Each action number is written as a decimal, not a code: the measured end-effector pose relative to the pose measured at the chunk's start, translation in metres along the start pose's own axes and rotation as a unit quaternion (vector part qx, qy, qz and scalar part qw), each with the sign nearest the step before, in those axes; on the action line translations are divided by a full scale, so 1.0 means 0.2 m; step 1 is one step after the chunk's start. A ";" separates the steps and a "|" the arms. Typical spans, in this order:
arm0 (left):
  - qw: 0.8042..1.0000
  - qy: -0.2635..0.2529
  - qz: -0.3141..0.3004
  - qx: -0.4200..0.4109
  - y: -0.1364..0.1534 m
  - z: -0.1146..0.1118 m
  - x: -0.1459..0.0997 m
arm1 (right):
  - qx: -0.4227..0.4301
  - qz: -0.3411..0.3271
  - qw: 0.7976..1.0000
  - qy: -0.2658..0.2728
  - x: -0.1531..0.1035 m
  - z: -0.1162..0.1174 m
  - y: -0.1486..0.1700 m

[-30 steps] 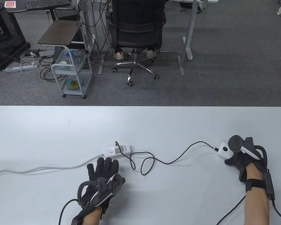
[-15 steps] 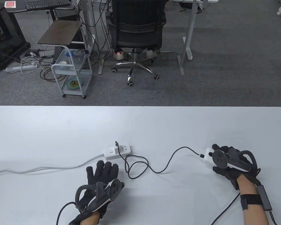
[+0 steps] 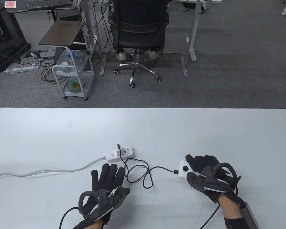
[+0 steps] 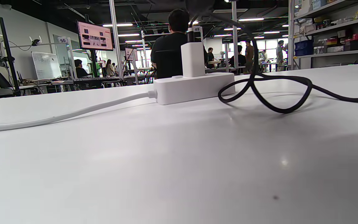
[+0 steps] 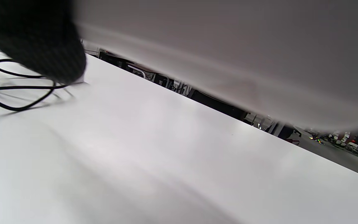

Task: Unplug the charger and disconnect the battery pack

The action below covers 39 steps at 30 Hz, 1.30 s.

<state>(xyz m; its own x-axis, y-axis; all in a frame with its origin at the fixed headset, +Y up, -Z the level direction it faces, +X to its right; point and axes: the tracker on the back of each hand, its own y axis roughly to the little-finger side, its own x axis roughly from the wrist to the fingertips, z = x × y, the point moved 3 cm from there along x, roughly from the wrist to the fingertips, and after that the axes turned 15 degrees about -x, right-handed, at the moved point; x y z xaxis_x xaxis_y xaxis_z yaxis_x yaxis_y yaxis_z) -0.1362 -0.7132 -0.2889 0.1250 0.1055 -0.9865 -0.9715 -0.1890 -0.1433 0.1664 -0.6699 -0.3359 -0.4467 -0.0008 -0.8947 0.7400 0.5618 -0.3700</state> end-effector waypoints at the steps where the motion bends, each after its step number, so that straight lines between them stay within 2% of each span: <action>1: 1.000 -0.001 -0.003 -0.003 0.00 0.00 0.00 | 0.002 -0.004 1.000 -0.001 0.00 -0.02 -0.03; 8: 1.000 -0.010 -0.010 -0.014 -0.02 0.03 -0.02 | -0.004 -0.011 1.000 -0.004 0.00 -0.07 -0.18; 13: 1.000 -0.003 -0.012 -0.013 -0.02 0.02 -0.02 | 0.036 -0.013 0.999 -0.018 -0.02 0.00 -0.24; 19: 1.000 -0.003 -0.022 -0.020 -0.03 0.02 -0.02 | 0.044 -0.006 0.999 -0.013 -0.05 0.04 -0.25; 24: 0.998 -0.042 -0.038 -0.019 -0.07 0.06 -0.04 | 0.056 -0.006 0.998 -0.010 -0.08 0.05 -0.27; 32: 0.999 -0.007 -0.036 -0.007 -0.10 0.02 -0.04 | 0.010 -0.003 1.000 -0.011 -0.07 0.07 -0.30; 35: 0.999 0.000 -0.038 -0.005 -0.12 0.01 -0.03 | 0.029 -0.005 0.999 -0.014 -0.07 0.08 -0.29; 39: 0.994 -0.050 -0.096 -0.025 -0.21 0.05 -0.07 | 0.031 -0.008 0.999 -0.013 -0.07 0.09 -0.30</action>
<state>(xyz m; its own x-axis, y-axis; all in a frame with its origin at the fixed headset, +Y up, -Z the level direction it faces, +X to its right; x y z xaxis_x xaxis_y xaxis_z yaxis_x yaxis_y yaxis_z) -0.0988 -0.6967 -0.2685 0.2838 0.2408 -0.9281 -0.9199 -0.2047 -0.3345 0.1373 -0.7176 -0.3062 -0.4461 -0.0317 -0.8944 0.7626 0.5096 -0.3984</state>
